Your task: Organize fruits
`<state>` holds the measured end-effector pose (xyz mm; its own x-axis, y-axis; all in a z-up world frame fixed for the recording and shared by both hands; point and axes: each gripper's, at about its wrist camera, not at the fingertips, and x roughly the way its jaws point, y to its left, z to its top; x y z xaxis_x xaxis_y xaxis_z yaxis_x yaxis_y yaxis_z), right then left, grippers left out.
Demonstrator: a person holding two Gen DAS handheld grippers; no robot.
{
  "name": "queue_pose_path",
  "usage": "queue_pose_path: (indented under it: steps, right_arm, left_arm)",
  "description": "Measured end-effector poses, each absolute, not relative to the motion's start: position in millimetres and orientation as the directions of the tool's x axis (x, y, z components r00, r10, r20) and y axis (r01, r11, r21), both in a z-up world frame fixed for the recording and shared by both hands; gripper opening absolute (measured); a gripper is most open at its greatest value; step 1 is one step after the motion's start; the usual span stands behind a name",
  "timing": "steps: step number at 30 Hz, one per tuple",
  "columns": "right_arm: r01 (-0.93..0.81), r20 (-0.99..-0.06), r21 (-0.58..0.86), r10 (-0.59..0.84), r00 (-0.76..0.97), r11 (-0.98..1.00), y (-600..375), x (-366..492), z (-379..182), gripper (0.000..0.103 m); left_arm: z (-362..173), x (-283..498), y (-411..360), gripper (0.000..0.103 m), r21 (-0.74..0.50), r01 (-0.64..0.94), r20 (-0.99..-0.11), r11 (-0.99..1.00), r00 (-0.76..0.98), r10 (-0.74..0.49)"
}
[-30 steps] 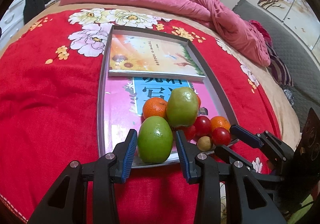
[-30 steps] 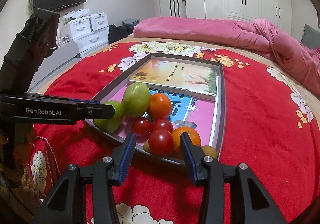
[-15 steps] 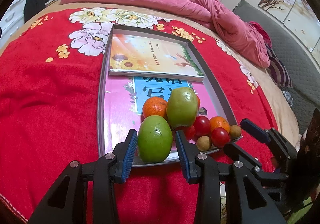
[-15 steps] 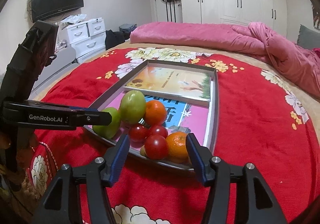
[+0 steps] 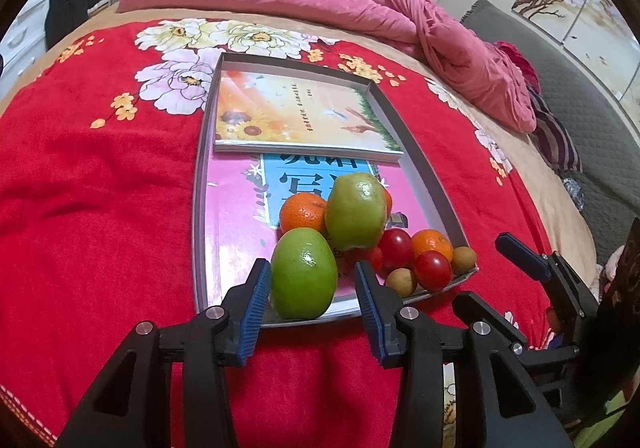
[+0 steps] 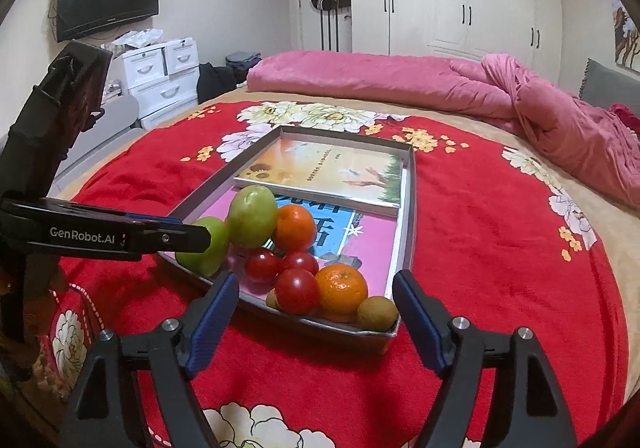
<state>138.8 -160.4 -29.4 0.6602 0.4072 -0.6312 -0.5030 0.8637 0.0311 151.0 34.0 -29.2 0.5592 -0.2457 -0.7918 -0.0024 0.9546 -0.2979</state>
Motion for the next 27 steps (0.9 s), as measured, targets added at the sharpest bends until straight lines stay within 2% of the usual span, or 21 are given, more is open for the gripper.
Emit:
queue_pose_path:
  steps: [2,7,10,18,21,27]
  right_arm:
    - [-0.495,-0.631,0.031,0.401,0.664,0.869,-161.5,138.4,-29.0,0.083]
    - [-0.475,-0.634,0.041,0.39,0.668,0.879,-164.7,139.7,-28.7,0.083]
    - [-0.466,-0.634,0.05,0.389,0.668,0.883,-166.8,140.6,-27.9,0.086]
    - [-0.445,-0.644,0.055,0.372,0.668,0.894,-168.7,140.6,-28.0,0.09]
    - [-0.435,-0.646,0.056,0.365,0.67,0.899,-169.8,140.1,-28.2,0.091]
    - [-0.422,-0.646,0.053,0.353,0.677,0.905,-170.6,138.7,-26.7,0.094]
  left_arm:
    - [-28.7,150.2,33.5,0.056,-0.301,-0.004,-0.79,0.954,0.562,-0.247]
    - [-27.0,148.8,32.8,0.056,-0.296,0.004,-0.79,0.955,0.561,-0.247]
    - [-25.0,147.0,32.5,0.061,-0.29,0.006,-0.789,0.957,0.564,-0.243]
    - [-21.4,144.1,33.2,0.061,-0.284,0.005,-0.787,0.959,0.57,-0.236]
    - [-19.7,143.0,33.1,0.071,-0.28,0.004,-0.786,0.96,0.573,-0.232]
    - [-14.9,138.9,33.3,0.073,-0.27,0.005,-0.783,0.963,0.581,-0.223]
